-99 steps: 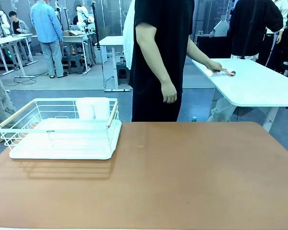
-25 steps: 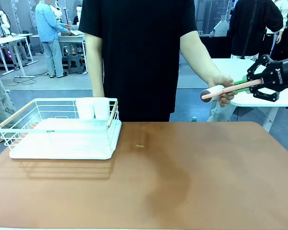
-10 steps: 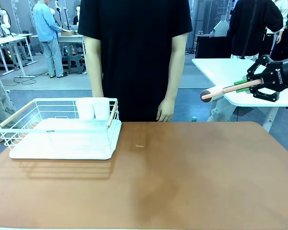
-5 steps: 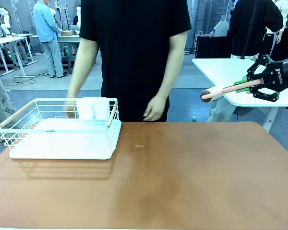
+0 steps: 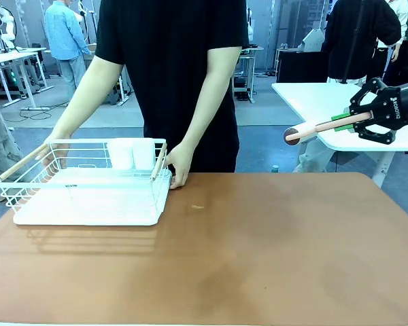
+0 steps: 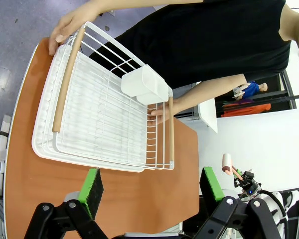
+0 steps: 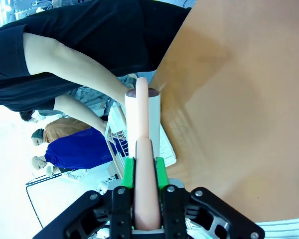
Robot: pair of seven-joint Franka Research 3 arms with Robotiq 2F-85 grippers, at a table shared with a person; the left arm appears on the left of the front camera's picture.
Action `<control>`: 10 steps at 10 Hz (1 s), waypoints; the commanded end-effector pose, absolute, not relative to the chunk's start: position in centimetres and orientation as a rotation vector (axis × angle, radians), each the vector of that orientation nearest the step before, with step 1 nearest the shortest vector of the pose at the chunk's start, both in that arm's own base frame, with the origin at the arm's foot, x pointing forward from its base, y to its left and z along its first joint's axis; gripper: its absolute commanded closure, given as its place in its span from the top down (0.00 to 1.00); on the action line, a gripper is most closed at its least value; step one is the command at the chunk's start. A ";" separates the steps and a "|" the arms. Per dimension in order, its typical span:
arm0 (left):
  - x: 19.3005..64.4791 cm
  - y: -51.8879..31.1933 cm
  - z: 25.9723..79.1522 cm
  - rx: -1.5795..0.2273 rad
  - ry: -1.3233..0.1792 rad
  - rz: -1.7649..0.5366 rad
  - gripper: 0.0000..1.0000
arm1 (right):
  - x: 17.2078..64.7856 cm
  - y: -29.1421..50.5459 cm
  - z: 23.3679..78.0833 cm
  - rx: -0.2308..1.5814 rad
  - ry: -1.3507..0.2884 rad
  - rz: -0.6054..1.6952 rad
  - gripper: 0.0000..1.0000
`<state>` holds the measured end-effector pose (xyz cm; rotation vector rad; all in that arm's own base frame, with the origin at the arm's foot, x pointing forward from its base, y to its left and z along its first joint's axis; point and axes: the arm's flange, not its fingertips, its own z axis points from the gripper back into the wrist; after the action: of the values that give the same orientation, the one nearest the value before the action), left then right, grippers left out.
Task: Clean the table.
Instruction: Clean the table with the Lint Roller when the human lifts the Dish drying rack.
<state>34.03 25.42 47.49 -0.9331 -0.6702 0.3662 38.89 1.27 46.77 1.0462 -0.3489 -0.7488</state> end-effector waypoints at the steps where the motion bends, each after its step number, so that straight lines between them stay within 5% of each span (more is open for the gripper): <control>1: 34.0 25.6 47.7 -0.960 -0.687 0.363 1.00 | 38.9 1.3 46.8 1.046 -0.349 -0.748 0.01; 10: 34.0 25.6 47.7 -0.960 -0.687 0.363 1.00 | 38.9 1.3 46.8 1.046 -0.349 -0.748 0.01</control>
<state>34.03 25.42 47.49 -0.9331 -0.6702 0.3662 38.89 1.27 46.77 1.0462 -0.3489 -0.7488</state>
